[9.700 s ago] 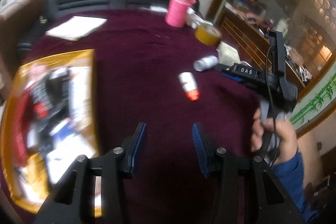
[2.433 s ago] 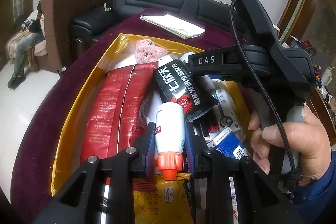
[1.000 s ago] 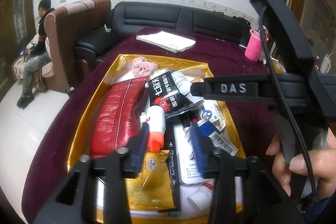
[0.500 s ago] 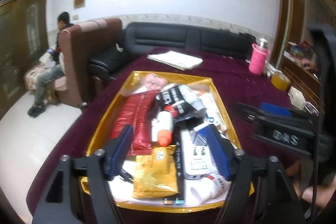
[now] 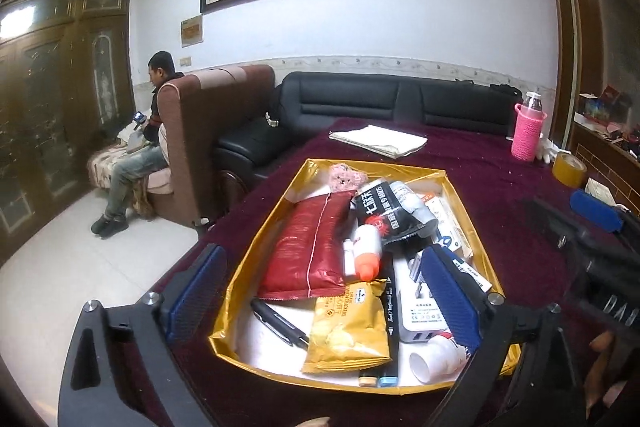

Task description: Organize objects

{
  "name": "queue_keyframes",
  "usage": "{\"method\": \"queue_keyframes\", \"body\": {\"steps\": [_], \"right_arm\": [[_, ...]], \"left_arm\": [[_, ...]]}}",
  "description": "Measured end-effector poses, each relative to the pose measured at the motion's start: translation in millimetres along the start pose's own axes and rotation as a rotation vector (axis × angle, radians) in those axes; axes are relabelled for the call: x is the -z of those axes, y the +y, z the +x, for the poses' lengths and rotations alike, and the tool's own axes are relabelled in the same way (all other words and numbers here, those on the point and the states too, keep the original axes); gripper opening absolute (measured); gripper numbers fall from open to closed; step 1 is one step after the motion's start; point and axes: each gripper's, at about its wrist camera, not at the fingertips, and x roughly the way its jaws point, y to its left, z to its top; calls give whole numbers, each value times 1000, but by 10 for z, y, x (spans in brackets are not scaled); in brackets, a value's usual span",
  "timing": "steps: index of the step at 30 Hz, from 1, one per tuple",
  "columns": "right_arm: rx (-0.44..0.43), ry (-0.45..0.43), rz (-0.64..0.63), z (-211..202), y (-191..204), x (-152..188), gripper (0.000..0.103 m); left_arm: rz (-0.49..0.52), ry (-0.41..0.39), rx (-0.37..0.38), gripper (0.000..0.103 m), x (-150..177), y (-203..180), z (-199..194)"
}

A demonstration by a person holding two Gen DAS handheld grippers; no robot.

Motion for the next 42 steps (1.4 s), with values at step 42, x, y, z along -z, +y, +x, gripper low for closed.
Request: {"method": "queue_keyframes", "body": {"steps": [42], "right_arm": [[-3, 19, -54, 16, 80, 75, 82]], "left_arm": [[16, 29, -107, 101, 16, 247, 111]]}}
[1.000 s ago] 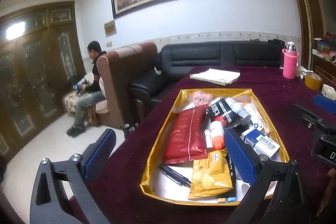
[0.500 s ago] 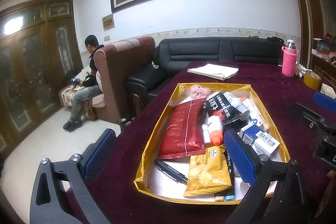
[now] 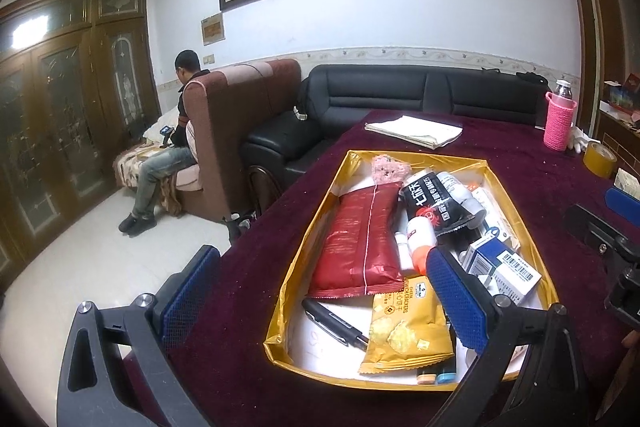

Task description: Organize objects

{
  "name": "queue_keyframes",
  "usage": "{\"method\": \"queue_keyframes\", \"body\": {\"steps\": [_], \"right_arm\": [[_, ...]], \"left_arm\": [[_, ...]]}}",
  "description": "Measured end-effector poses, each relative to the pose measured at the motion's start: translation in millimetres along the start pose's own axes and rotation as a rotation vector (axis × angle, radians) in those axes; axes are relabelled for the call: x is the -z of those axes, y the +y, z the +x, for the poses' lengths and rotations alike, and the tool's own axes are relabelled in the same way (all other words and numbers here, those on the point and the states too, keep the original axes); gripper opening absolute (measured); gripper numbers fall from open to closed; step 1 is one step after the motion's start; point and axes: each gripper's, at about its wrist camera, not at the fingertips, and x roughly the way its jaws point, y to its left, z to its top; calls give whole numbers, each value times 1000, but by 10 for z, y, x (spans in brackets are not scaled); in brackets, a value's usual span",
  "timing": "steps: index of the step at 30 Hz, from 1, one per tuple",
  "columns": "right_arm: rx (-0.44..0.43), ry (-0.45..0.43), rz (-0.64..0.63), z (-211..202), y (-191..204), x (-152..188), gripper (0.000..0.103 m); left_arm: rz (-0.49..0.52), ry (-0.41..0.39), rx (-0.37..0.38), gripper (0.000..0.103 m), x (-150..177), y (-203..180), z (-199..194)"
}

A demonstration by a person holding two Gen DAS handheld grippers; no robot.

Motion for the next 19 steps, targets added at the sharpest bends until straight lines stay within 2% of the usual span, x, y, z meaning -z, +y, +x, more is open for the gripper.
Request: {"method": "queue_keyframes", "body": {"steps": [19], "right_arm": [[4, 6, -3, 20, -10, 0, 82]], "left_arm": [[-1, 2, -5, 101, 18, 39, -9]]}}
